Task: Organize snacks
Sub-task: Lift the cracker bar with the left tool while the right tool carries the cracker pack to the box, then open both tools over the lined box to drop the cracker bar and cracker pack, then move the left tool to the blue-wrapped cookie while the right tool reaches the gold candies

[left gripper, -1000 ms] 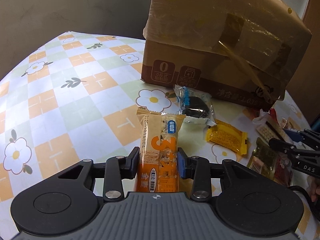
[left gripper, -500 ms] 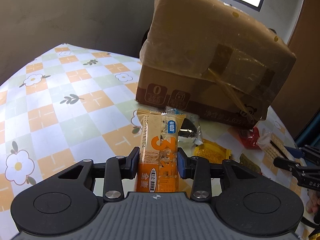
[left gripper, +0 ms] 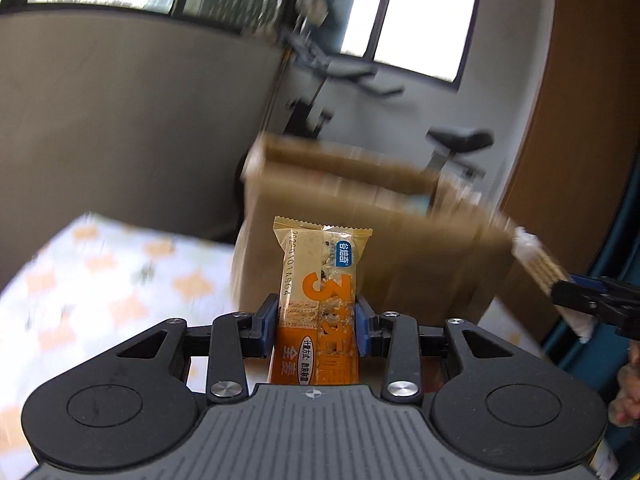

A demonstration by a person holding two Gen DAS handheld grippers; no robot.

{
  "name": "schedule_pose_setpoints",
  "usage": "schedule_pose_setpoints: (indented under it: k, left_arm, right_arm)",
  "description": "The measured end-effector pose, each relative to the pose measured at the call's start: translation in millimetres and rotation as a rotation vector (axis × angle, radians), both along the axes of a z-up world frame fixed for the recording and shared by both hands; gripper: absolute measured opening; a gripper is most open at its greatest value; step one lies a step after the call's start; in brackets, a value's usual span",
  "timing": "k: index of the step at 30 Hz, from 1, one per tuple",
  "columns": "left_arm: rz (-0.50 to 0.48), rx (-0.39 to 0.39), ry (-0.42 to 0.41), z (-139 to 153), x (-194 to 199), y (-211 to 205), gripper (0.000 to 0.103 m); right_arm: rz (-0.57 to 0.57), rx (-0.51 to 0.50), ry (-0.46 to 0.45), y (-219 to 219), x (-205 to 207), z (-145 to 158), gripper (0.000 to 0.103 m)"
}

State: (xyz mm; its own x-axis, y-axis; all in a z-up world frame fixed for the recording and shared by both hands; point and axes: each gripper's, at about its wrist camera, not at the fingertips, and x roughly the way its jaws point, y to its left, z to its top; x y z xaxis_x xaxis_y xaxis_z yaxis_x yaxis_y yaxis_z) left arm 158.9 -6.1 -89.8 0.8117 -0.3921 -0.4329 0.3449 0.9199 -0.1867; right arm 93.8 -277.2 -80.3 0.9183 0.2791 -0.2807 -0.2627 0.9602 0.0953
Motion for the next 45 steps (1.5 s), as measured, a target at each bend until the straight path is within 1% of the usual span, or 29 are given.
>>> schedule_pose_setpoints:
  k: [2, 4, 7, 9, 11, 14, 16, 18, 19, 20, 21, 23, 24, 25, 26, 27, 32, 35, 39, 42, 45]
  left_arm:
    - [-0.019, -0.002, -0.039, 20.8, 11.0, -7.7, 0.04]
    - [-0.048, -0.005, -0.048, 37.9, 27.3, -19.1, 0.04]
    - [-0.067, 0.007, -0.072, 54.1, 53.5, -42.2, 0.04]
    - [-0.067, 0.01, -0.069, 60.0, 74.0, -56.5, 0.04]
    - [-0.063, 0.02, -0.061, 60.7, 94.7, -70.2, 0.04]
    - [-0.028, 0.061, -0.039, 53.7, 121.3, -85.4, 0.04]
    - [-0.012, 0.071, -0.022, 49.6, 134.5, -87.9, 0.04]
    - [-0.006, 0.092, -0.023, 45.0, 138.9, -86.8, 0.041]
    - [-0.009, 0.106, -0.032, 43.0, 139.9, -87.7, 0.042]
    - [-0.01, 0.122, -0.04, 40.4, 140.2, -90.3, 0.048]
    - [-0.011, 0.136, -0.045, 38.7, 140.5, -90.0, 0.058]
    - [-0.015, 0.149, -0.054, 37.2, 139.4, -86.5, 0.07]
    - [-0.012, 0.151, -0.06, 36.8, 137.7, -85.5, 0.073]
    - [-0.007, 0.148, -0.063, 36.4, 140.1, -82.6, 0.074]
    - [0.0, 0.145, -0.061, 37.0, 141.8, -81.5, 0.077]
    - [0.008, 0.141, -0.058, 37.7, 140.9, -79.7, 0.079]
    - [0.006, 0.118, -0.079, 43.6, 126.3, -66.0, 0.079]
    - [-0.001, 0.127, -0.109, 48.1, 110.8, -55.4, 0.079]
    - [-0.016, 0.098, -0.13, 51.5, 89.1, -37.4, 0.079]
    - [-0.018, 0.094, -0.137, 47.8, 69.6, -22.1, 0.079]
    - [-0.009, 0.087, -0.124, 40.0, 53.2, -7.8, 0.079]
  right_arm:
    - [-0.011, 0.012, -0.023, 1.8, 14.2, 18.9, 0.051]
    - [-0.04, 0.001, -0.033, 3.7, 34.3, 34.0, 0.051]
    - [-0.096, 0.017, -0.014, 2.9, 67.2, 50.3, 0.051]
    - [-0.143, 0.022, 0.01, 0.7, 91.4, 55.3, 0.051]
    - [-0.181, 0.021, 0.048, -1.2, 115.4, 54.9, 0.051]
    - [-0.246, 0.037, 0.124, -6.1, 145.2, 46.0, 0.051]
    - [-0.276, 0.023, 0.162, -8.0, 156.2, 37.1, 0.051]
    - [-0.286, -0.003, 0.184, -7.9, 163.5, 28.8, 0.051]
    - [-0.29, -0.019, 0.191, -6.8, 166.8, 25.8, 0.051]
    - [-0.294, -0.035, 0.197, -6.0, 168.7, 23.1, 0.051]
    - [-0.295, -0.05, 0.202, -5.5, 169.8, 20.8, 0.051]
    - [-0.292, -0.073, 0.203, -4.3, 170.9, 17.7, 0.053]
    - [-0.293, -0.079, 0.198, -3.0, 169.4, 16.9, 0.053]
    - [-0.289, -0.082, 0.191, -2.4, 168.0, 16.8, 0.057]
    - [-0.286, -0.085, 0.183, -2.2, 165.3, 17.3, 0.063]
    - [-0.281, -0.087, 0.17, -1.3, 162.5, 18.2, 0.065]
    - [-0.24, -0.102, 0.106, -0.5, 144.9, 25.7, 0.07]
    - [-0.213, -0.119, 0.073, 1.4, 129.0, 28.9, 0.071]
    - [-0.173, -0.107, 0.046, 3.3, 106.2, 30.1, 0.071]
    - [-0.151, -0.099, 0.023, 4.0, 87.2, 26.4, 0.071]
    - [-0.133, -0.099, -0.004, 5.2, 70.1, 22.2, 0.071]
